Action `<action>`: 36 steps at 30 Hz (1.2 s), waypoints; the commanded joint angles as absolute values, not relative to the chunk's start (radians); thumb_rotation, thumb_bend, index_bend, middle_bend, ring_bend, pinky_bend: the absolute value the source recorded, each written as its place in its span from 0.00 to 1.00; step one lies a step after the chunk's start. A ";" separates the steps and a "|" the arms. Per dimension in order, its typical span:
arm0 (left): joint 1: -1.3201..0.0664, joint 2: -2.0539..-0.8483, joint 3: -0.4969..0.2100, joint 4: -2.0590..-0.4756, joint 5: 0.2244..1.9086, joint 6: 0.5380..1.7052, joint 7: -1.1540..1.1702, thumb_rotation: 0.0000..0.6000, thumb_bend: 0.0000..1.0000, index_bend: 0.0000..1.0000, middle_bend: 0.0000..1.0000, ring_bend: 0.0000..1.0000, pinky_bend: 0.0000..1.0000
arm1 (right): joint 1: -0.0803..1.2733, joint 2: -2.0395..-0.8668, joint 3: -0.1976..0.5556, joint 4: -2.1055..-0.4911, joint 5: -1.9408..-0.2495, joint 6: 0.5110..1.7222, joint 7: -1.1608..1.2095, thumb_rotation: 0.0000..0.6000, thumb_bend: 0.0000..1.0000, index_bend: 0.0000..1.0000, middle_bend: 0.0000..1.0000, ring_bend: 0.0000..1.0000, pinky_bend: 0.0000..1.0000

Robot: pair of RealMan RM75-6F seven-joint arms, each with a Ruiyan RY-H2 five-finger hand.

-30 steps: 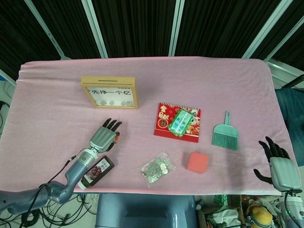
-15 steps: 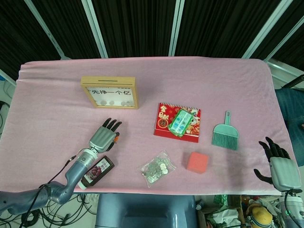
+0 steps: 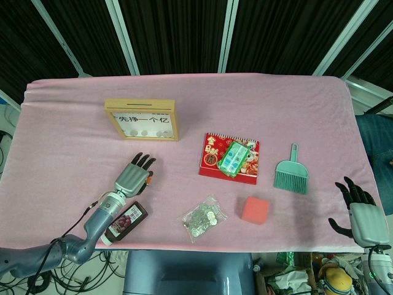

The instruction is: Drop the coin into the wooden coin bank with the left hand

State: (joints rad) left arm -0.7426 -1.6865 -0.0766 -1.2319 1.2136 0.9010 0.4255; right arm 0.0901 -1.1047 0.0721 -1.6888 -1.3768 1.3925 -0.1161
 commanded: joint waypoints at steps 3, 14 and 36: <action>-0.740 -1.681 -0.078 -1.240 1.226 0.910 0.416 1.00 0.48 0.58 0.10 0.00 0.00 | 0.090 -1.105 0.072 -1.689 -1.378 1.394 -0.114 1.00 0.16 0.15 0.02 0.10 0.16; -0.717 -1.570 -0.084 -1.410 1.267 0.992 0.448 1.00 0.48 0.58 0.10 0.00 0.00 | 0.090 -1.105 0.072 -1.689 -1.378 1.394 -0.112 1.00 0.16 0.15 0.02 0.10 0.16; -0.826 -1.237 -0.332 -1.734 0.988 1.012 0.688 1.00 0.48 0.58 0.11 0.00 0.00 | 0.087 -1.104 0.073 -1.701 -1.372 1.395 -0.106 1.00 0.16 0.15 0.02 0.10 0.16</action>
